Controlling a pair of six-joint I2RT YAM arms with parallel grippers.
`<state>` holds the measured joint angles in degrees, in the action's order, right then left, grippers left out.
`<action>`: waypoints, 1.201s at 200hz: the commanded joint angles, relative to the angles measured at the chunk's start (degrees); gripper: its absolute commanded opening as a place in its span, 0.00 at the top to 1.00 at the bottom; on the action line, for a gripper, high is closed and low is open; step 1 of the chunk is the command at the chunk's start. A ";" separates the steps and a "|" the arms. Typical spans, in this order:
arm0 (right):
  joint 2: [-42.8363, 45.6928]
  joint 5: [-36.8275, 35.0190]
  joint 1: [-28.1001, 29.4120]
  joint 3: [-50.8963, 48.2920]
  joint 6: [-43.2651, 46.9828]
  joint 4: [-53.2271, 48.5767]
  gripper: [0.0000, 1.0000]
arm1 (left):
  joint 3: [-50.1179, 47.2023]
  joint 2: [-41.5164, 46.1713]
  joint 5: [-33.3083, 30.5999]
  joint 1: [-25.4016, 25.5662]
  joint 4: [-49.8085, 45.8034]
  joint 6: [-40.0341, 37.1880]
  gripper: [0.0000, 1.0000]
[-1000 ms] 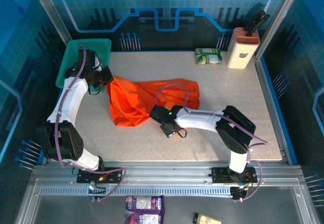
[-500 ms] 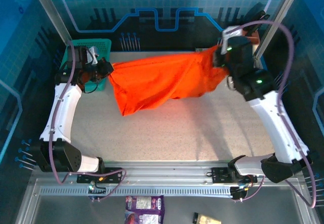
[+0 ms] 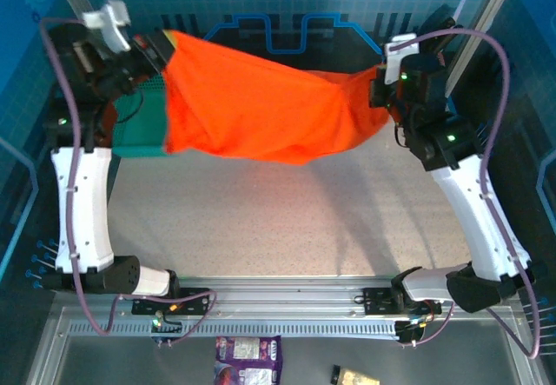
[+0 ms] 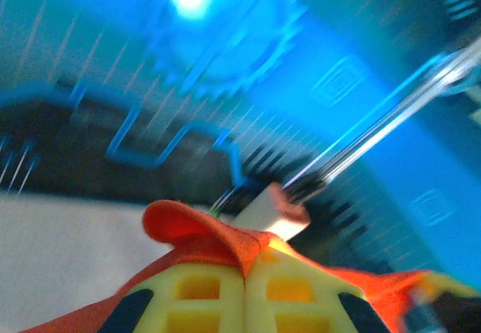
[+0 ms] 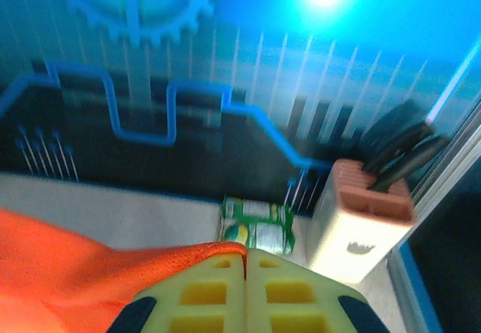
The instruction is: Fold the inside-out t-shirt
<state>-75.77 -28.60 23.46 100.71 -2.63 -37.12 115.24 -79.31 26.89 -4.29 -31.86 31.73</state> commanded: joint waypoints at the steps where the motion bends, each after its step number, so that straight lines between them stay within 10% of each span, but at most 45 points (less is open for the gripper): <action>1: 2.85 -0.74 -2.70 0.96 -1.55 3.03 1.00 | -1.36 1.19 0.87 -0.45 1.42 2.70 1.00; 43: 9.42 -9.34 -7.88 5.31 1.75 6.00 1.00 | -16.47 4.03 2.56 -0.41 3.38 4.96 1.00; 240: 12.86 1.44 -8.04 4.09 6.45 4.88 1.00 | -23.53 11.93 4.37 -0.41 4.99 10.20 1.00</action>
<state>-57.08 -26.30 16.36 105.38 1.61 -34.04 95.72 -62.70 33.47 -4.01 -28.71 39.22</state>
